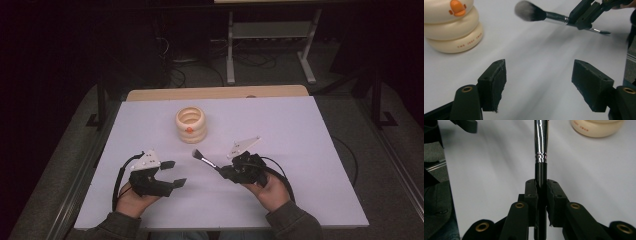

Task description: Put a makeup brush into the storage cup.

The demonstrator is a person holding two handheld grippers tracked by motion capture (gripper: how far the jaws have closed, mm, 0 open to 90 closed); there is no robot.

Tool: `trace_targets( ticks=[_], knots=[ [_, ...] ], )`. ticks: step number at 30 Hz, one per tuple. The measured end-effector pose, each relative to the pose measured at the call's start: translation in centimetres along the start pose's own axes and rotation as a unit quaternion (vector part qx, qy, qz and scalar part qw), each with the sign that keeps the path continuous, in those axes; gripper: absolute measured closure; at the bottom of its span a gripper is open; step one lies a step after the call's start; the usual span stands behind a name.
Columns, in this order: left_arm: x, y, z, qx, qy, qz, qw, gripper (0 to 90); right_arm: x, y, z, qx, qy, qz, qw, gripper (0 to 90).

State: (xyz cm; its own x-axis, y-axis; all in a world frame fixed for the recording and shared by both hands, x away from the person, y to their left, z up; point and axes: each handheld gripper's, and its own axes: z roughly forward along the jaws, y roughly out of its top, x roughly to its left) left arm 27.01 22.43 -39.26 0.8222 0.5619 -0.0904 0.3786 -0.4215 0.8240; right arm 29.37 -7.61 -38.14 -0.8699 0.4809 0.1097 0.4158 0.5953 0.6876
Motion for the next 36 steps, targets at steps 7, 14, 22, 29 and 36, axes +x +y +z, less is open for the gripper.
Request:
trace_targets(
  ticks=[7, 14, 22, 29, 36],
  knots=[
    [-0.3, 0.2, 0.4, 0.001, -0.012, 0.003, 0.9999, 28.1, 1.0, 0.6, 0.5, -0.014, 0.011, -0.024, 0.9996, 78.7],
    [-0.8, 0.3, 0.9, -0.004, -0.052, -0.005, 0.9986, 35.0, 2.1, 1.0, 1.2, -0.03, 0.033, -0.031, 0.9985, 78.6],
    [-0.8, 0.3, 0.9, -0.014, -0.076, -0.014, 0.9969, 39.6, 3.2, 1.0, 2.1, -0.032, 0.041, -0.054, 0.9972, 78.7],
    [-0.6, 0.2, 0.9, -0.019, -0.104, -0.029, 0.994, 45.0, 3.8, 0.8, 2.8, -0.038, 0.054, -0.077, 0.9948, 78.6],
    [-0.1, 0.1, 0.8, -0.025, -0.13, -0.042, 0.9904, 53.9, 4.2, 0.7, 3.2, -0.028, 0.046, -0.096, 0.994, 78.6]
  ],
)
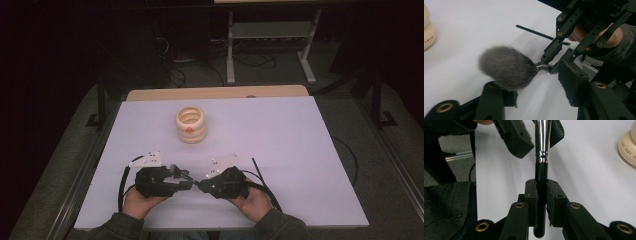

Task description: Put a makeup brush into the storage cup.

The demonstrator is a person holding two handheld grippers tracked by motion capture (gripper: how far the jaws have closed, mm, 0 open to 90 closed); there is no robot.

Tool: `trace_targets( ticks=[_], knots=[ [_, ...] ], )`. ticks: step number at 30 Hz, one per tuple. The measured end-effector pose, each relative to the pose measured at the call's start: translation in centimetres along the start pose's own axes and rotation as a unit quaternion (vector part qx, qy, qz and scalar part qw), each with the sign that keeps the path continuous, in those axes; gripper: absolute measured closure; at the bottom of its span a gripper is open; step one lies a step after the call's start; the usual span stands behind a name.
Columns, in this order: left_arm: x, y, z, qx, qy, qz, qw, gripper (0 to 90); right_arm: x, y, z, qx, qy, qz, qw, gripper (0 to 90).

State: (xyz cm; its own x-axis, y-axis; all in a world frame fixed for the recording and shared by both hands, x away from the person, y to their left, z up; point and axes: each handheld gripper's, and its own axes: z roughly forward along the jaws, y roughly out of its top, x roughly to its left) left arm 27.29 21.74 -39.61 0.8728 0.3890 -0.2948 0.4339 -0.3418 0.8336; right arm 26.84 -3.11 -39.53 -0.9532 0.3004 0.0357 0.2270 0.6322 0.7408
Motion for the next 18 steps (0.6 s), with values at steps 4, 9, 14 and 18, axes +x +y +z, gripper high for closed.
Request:
trace_targets(
  ticks=[4, 9, 14, 18],
  knots=[
    [0.1, -0.1, -0.1, -0.005, -0.014, -0.005, 0.9999, 63.8, 0.3, 0.1, 0.2, 0.011, -0.011, -0.022, 0.9996, 78.8],
    [0.3, 0.0, -0.3, -0.015, -0.041, -0.014, 0.999, 74.9, 0.9, 0.3, 0.6, 0.017, -0.019, -0.045, 0.9986, 78.7],
    [-0.2, 0.3, -0.4, -0.014, -0.036, -0.008, 0.9992, 75.9, 0.9, 0.4, 0.7, 0.012, -0.018, -0.054, 0.9983, 78.4],
    [-0.6, 0.6, -0.2, -0.005, -0.032, 0.006, 0.9995, 76.2, 0.9, 0.4, 0.9, 0.012, -0.009, -0.054, 0.9984, 76.4]
  ],
)
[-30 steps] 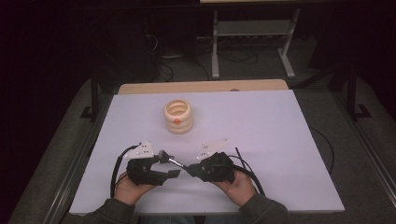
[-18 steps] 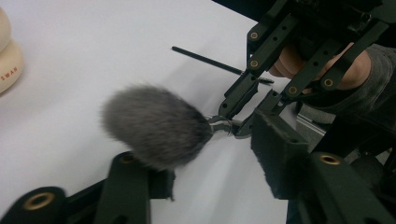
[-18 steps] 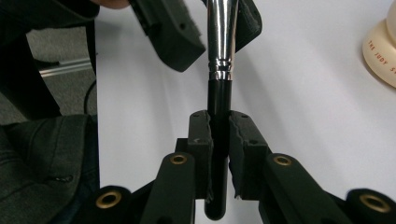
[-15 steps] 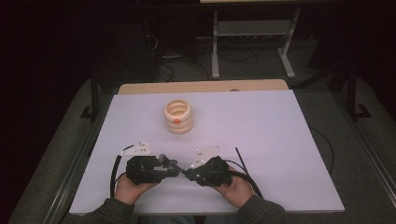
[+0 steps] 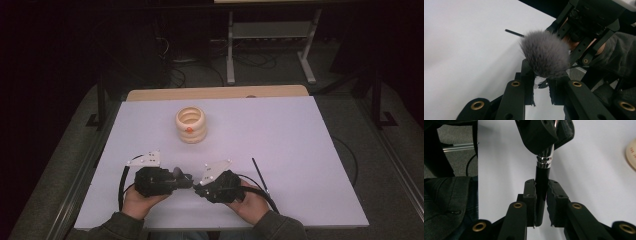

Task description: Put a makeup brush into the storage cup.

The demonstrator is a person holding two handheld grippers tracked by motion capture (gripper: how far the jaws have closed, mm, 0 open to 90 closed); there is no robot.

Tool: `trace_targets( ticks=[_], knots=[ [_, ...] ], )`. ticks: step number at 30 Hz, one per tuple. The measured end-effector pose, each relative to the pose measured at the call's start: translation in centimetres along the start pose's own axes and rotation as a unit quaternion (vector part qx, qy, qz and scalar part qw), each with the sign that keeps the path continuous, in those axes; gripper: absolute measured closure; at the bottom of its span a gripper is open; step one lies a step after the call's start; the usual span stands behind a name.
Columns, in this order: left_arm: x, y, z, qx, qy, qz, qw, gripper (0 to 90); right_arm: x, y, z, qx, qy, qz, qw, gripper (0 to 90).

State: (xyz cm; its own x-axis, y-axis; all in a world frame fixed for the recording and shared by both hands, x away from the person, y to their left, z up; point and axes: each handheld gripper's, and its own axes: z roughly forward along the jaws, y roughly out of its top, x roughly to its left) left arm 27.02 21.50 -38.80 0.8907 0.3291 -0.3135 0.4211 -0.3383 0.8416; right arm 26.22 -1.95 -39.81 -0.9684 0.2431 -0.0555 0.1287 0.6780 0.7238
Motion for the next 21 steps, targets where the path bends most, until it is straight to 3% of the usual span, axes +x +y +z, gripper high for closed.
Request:
trace_targets(
  ticks=[2, 3, 5, 10, 11, 12, 13, 21],
  knots=[
    [-0.2, 0.2, 0.0, 0.002, 0.0, 0.002, 1.0, 76.3, 0.3, 0.1, 0.0, 0.003, -0.001, 0.014, 0.9999, 70.4],
    [-0.3, 0.2, 0.0, 0.004, 0.002, 0.004, 1.0, 76.3, 0.1, 0.0, 0.2, 0.002, 0.0, 0.001, 1.0, 67.7],
    [-0.5, 0.5, 0.0, 0.01, 0.013, 0.01, 0.9998, 76.3, 0.0, -0.1, 0.1, 0.005, 0.0, -0.003, 1.0, 63.2],
    [-0.5, 1.0, -0.5, 0.02, 0.035, 0.017, 0.999, 76.3, -0.8, -0.5, -1.0, -0.002, 0.007, 0.017, 0.9998, 55.5],
    [-0.5, 1.1, -0.5, 0.019, 0.038, 0.014, 0.999, 76.3, -0.8, -0.6, -1.3, -0.004, 0.009, 0.035, 0.9993, 52.5],
    [-0.4, 1.2, -0.6, 0.023, 0.044, 0.018, 0.9986, 76.3, -1.2, -0.8, -1.5, -0.004, 0.006, 0.03, 0.9995, 50.6],
    [-0.4, 1.3, -0.6, 0.02, 0.046, 0.017, 0.9986, 76.4, -1.3, -0.9, -2.0, -0.008, 0.004, 0.051, 0.9987, 48.8],
    [0.4, 2.4, -0.6, 0.028, 0.065, 0.011, 0.9974, 76.3, -3.7, -3.0, -4.7, -0.025, -0.006, 0.098, 0.9949, 39.3]
  ],
)
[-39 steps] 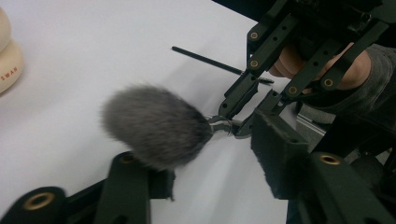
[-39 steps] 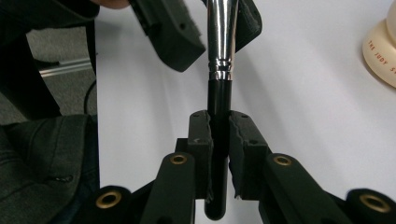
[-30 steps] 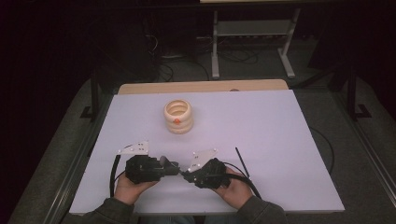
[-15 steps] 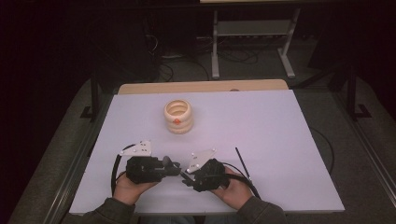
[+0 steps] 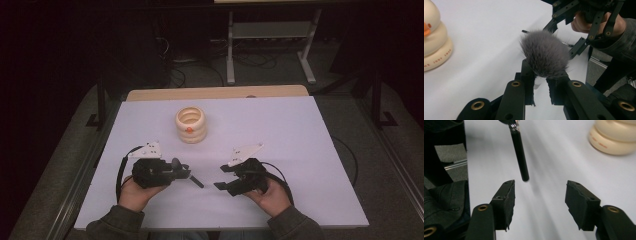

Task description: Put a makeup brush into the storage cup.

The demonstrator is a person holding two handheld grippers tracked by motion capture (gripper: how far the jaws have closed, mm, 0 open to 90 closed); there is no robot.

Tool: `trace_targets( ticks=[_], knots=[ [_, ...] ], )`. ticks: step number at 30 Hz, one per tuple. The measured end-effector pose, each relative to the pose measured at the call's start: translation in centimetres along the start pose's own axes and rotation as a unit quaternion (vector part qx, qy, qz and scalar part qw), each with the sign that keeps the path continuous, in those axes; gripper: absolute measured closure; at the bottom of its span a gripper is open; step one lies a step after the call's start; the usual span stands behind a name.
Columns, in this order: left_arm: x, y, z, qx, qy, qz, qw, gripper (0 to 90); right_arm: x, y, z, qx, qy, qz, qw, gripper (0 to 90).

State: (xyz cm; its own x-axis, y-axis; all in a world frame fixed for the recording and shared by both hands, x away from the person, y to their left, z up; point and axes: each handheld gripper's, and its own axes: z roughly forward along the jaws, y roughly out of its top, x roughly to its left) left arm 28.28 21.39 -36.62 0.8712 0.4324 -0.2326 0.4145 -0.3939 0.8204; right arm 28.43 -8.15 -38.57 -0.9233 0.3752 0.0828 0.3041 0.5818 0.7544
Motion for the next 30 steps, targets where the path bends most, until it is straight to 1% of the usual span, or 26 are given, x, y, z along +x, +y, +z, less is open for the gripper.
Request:
trace_targets(
  ticks=[2, 3, 5, 6, 8, 9, 12, 13, 14, 16, 17, 20, 21, 23, 28, 30],
  knots=[
    [0.2, 0.3, 0.2, 0.006, 0.008, -0.003, 0.9999, 76.3, -0.4, -0.5, -0.3, -0.001, 0.0, 0.016, 0.9999, 37.4],
    [0.2, 0.5, 0.2, 0.008, 0.009, -0.004, 0.9999, 76.3, -0.6, -0.7, -0.5, -0.001, -0.003, 0.019, 0.9998, 36.8],
    [0.4, 0.9, 0.3, 0.015, 0.013, 0.002, 0.9998, 76.3, -1.0, -1.2, -0.9, 0.002, -0.005, 0.029, 0.9996, 36.0],
    [0.5, 1.0, 0.4, 0.019, 0.014, 0.003, 0.9997, 76.3, -1.2, -1.6, -1.1, 0.003, -0.009, 0.031, 0.9995, 35.4],
    [0.6, 1.3, 0.5, 0.025, 0.016, 0.0, 0.9996, 76.3, -1.5, -2.0, -1.6, 0.001, -0.013, 0.033, 0.9994, 35.1],
    [0.8, 1.6, 0.6, 0.029, 0.017, 0.003, 0.9994, 76.3, -1.6, -2.2, -1.8, 0.001, -0.015, 0.035, 0.9993, 34.7],
    [1.0, 2.2, 0.6, 0.037, 0.022, 0.004, 0.9991, 76.3, -2.0, -2.7, -2.3, -0.003, -0.02, 0.044, 0.9988, 32.4],
    [1.1, 2.4, 0.7, 0.035, 0.023, 0.004, 0.9991, 76.3, -2.1, -2.8, -2.4, -0.005, -0.023, 0.044, 0.9988, 31.4],
    [1.2, 2.6, 0.6, 0.036, 0.024, 0.004, 0.999, 76.3, -2.2, -2.9, -2.5, -0.004, -0.025, 0.049, 0.9985, 31.1],
    [1.3, 2.9, 0.7, 0.038, 0.027, 0.005, 0.9989, 76.2, -2.3, -3.0, -2.6, -0.004, -0.026, 0.048, 0.9985, 31.0],
    [1.5, 3.4, 0.6, 0.04, 0.026, 0.004, 0.9989, 76.2, -2.4, -3.2, -2.7, -0.003, -0.03, 0.048, 0.9984, 30.6],
    [2.1, 4.2, 0.4, 0.042, 0.024, 0.005, 0.9988, 76.3, -2.7, -3.5, -3.0, -0.003, -0.035, 0.051, 0.9981, 30.0],
    [2.1, 4.2, 0.4, 0.042, 0.024, 0.005, 0.9988, 76.3, -2.7, -3.5, -3.0, -0.003, -0.035, 0.051, 0.9981, 30.0],
    [2.7, 4.9, 0.2, 0.042, 0.023, 0.001, 0.9988, 76.3, -2.9, -3.7, -3.3, -0.004, -0.039, 0.053, 0.9978, 29.8],
    [3.5, 6.0, -0.1, 0.049, 0.031, -0.003, 0.9983, 76.2, -3.1, -4.0, -3.6, -0.006, -0.048, 0.052, 0.9975, 29.1],
    [3.8, 6.3, -0.3, 0.043, 0.033, -0.009, 0.9985, 76.3, -3.2, -4.1, -3.8, -0.009, -0.047, 0.055, 0.9974, 28.9]
  ],
)
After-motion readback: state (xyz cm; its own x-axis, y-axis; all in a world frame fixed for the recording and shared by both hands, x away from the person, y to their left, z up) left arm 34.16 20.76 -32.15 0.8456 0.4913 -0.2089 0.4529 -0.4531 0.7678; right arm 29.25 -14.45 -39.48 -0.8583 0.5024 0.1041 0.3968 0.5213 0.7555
